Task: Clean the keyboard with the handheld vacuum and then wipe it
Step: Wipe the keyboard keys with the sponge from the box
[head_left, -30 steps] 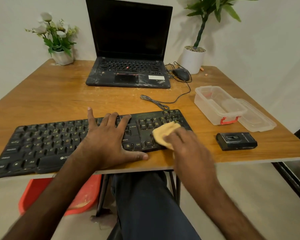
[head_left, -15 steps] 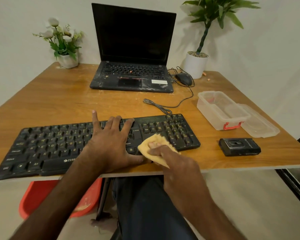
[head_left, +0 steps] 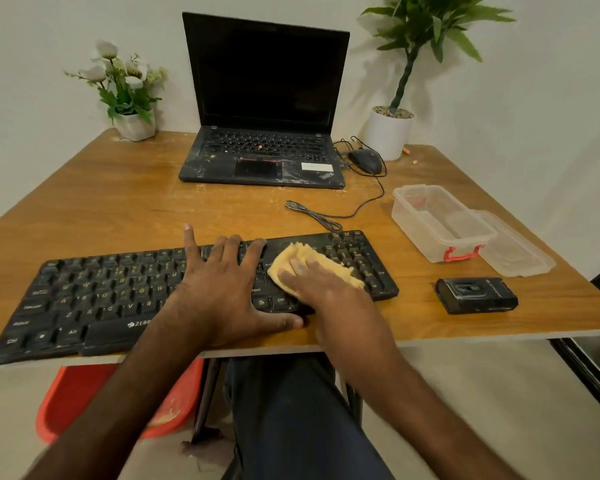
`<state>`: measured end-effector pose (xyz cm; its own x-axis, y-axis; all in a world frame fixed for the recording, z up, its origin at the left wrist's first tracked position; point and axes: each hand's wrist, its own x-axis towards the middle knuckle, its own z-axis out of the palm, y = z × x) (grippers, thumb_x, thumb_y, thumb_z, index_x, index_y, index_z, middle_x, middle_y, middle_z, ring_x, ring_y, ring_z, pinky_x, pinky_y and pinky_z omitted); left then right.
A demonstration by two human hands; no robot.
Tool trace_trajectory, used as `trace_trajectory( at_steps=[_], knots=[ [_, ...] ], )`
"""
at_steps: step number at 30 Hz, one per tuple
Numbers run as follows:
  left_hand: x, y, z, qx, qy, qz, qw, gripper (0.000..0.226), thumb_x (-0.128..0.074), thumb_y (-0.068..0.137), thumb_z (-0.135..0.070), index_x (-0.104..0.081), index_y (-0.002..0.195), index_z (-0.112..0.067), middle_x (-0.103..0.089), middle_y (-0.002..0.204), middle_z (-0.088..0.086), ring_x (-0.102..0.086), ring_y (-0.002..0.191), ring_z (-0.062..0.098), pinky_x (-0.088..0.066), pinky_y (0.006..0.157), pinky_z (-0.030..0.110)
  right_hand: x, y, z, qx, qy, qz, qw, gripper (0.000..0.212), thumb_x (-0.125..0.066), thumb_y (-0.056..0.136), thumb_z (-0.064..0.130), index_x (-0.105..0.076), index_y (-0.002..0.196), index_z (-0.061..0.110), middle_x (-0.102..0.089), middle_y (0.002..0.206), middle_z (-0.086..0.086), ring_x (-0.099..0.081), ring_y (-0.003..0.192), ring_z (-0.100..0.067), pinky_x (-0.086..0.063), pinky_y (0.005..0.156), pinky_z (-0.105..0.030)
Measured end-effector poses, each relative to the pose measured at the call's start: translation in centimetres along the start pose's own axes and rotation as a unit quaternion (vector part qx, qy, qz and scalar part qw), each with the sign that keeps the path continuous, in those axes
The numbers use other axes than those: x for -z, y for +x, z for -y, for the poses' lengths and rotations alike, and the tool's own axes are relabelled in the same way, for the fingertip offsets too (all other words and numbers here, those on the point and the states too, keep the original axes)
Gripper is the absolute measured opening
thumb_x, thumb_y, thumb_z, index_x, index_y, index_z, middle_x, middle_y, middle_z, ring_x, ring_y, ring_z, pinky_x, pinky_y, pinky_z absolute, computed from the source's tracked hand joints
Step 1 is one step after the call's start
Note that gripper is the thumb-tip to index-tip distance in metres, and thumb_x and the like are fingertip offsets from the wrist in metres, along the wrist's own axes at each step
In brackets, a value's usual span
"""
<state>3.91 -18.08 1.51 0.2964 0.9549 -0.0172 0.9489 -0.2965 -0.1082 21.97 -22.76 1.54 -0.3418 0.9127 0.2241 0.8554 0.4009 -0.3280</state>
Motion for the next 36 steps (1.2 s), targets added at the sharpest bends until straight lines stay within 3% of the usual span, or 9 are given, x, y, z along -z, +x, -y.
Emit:
trace_trajectory(
  at_steps=[3, 5, 11, 17, 23, 26, 29, 33, 36],
  knots=[
    [0.0, -0.2, -0.2, -0.010, -0.005, -0.006, 1.000, 0.139, 0.003, 0.045, -0.106, 0.008, 0.157, -0.024, -0.012, 0.164, 0.011, -0.009, 0.153, 0.027, 0.014, 0.112, 0.071, 0.8, -2.2, -1.0, 0.011, 0.050, 0.057, 0.997, 0.083, -0.059, 0.081, -0.015, -0.038, 0.148, 0.030, -0.025, 0.158, 0.008, -0.009, 0.146, -0.004, -0.012, 0.123, -0.035],
    [0.0, -0.3, -0.2, -0.016, -0.002, -0.005, 1.000, 0.139, 0.003, 0.045, -0.106, 0.009, 0.157, -0.024, -0.011, 0.165, 0.010, -0.008, 0.154, 0.026, 0.014, 0.112, 0.071, 2.1, -2.2, -1.3, 0.002, 0.078, 0.062, 0.995, 0.074, -0.059, 0.086, -0.010, -0.046, 0.140, 0.038, -0.031, 0.152, 0.016, -0.026, 0.145, -0.009, -0.024, 0.119, -0.032],
    [0.4, -0.4, -0.3, -0.014, -0.001, -0.001, 1.000, 0.141, -0.005, 0.050, -0.108, 0.009, 0.157, -0.016, -0.011, 0.164, 0.011, -0.009, 0.153, 0.026, 0.016, 0.112, 0.071, 4.7, 3.7, -0.9, -0.014, 0.027, -0.130, 0.991, 0.065, -0.057, 0.084, -0.010, -0.056, 0.136, 0.030, -0.055, 0.140, 0.007, -0.047, 0.131, -0.009, -0.036, 0.112, -0.028],
    [0.2, -0.5, -0.2, -0.009, -0.025, -0.005, 1.000, 0.145, -0.015, 0.052, -0.108, 0.011, 0.155, -0.010, -0.010, 0.166, 0.007, -0.009, 0.154, 0.022, 0.017, 0.113, 0.069, 2.0, 5.2, -0.3, 0.032, -0.046, 0.034, 0.998, 0.061, -0.050, 0.091, 0.001, -0.045, 0.145, 0.029, -0.045, 0.150, 0.001, -0.041, 0.138, -0.018, -0.029, 0.116, -0.037],
    [0.5, -0.5, -0.3, -0.010, -0.035, 0.002, 0.999, 0.145, -0.015, 0.050, -0.109, 0.013, 0.155, -0.012, -0.011, 0.165, 0.007, -0.008, 0.154, 0.022, 0.019, 0.112, 0.068, 6.2, 7.2, -5.2, -0.144, -0.073, 0.051, 0.986, 0.059, -0.054, 0.090, -0.002, -0.055, 0.135, 0.036, -0.056, 0.136, -0.006, -0.058, 0.114, -0.024, -0.048, 0.098, -0.037],
    [0.4, -0.5, -0.3, -0.012, -0.034, 0.000, 0.999, 0.146, -0.014, 0.050, -0.109, 0.012, 0.156, -0.012, -0.012, 0.164, 0.006, -0.009, 0.153, 0.021, 0.019, 0.113, 0.068, 5.1, 6.3, -3.1, -0.077, -0.032, -0.001, 0.997, 0.062, -0.054, 0.089, -0.003, -0.052, 0.138, 0.034, -0.055, 0.140, 0.000, -0.053, 0.125, -0.020, -0.043, 0.107, -0.037],
    [0.4, -0.5, -0.2, -0.011, -0.021, 0.003, 1.000, 0.146, -0.010, 0.049, -0.108, 0.010, 0.156, -0.011, -0.011, 0.164, 0.006, -0.009, 0.153, 0.021, 0.018, 0.112, 0.069, 2.1, 5.1, -1.0, 0.019, -0.026, 0.059, 0.998, 0.067, -0.055, 0.088, -0.003, -0.045, 0.144, 0.032, -0.045, 0.150, 0.001, -0.042, 0.137, -0.021, -0.032, 0.114, -0.039],
    [0.5, -0.4, -0.3, -0.006, -0.010, 0.014, 1.000, 0.148, -0.005, 0.046, -0.107, 0.006, 0.157, -0.010, -0.011, 0.164, 0.007, -0.008, 0.153, 0.022, 0.019, 0.112, 0.068, 3.7, 4.3, -3.8, -0.090, -0.066, 0.009, 0.994, 0.065, -0.056, 0.090, 0.000, -0.045, 0.142, 0.037, -0.046, 0.148, 0.004, -0.045, 0.134, -0.019, -0.036, 0.109, -0.038],
    [0.5, -0.4, -0.3, -0.007, -0.008, 0.013, 1.000, 0.147, -0.004, 0.048, -0.107, 0.008, 0.157, -0.010, -0.008, 0.165, 0.007, -0.006, 0.154, 0.022, 0.021, 0.112, 0.068, 2.1, 2.7, -3.7, -0.024, -0.007, 0.017, 1.000, 0.068, -0.056, 0.091, -0.001, -0.042, 0.143, 0.041, -0.037, 0.152, 0.012, -0.032, 0.141, -0.010, -0.022, 0.115, -0.030]
  ],
)
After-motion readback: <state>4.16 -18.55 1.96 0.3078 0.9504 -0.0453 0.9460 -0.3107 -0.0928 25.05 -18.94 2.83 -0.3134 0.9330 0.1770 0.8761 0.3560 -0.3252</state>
